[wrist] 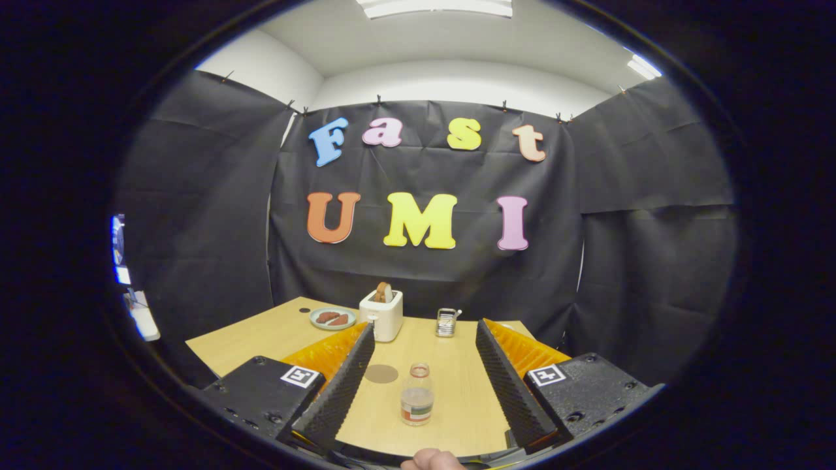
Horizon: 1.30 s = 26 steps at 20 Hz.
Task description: Take the bottle from table, then pour the juice into the cup, finally place the bottle on the coaster
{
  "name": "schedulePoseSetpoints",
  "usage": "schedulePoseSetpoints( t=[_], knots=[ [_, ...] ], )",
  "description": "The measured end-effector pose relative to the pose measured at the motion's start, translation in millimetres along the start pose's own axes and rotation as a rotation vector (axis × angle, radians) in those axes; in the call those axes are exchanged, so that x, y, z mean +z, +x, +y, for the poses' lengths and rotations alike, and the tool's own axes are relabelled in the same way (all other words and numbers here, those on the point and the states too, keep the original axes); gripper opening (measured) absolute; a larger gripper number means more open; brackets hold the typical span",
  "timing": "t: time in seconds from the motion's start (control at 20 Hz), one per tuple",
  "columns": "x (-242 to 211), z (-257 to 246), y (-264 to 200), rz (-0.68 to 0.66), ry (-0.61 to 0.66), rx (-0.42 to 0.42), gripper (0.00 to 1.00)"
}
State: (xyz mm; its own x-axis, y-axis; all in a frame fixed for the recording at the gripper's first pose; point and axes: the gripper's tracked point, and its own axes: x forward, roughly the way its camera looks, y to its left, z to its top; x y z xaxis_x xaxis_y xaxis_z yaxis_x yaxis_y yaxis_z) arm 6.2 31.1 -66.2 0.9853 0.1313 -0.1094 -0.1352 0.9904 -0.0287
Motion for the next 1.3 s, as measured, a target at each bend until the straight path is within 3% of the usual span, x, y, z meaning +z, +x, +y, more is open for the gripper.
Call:
schedulePoseSetpoints(
  t=[0.3, 0.75, 1.3],
  knots=[
    [-51, 12, 5, 0.036, -0.033, 0.016, 1.00],
    [-175, 25, 42, 0.262, 0.011, 0.047, 1.00],
    [-257, 3, 126, 0.384, 0.105, -0.022, 1.00]
  ],
)
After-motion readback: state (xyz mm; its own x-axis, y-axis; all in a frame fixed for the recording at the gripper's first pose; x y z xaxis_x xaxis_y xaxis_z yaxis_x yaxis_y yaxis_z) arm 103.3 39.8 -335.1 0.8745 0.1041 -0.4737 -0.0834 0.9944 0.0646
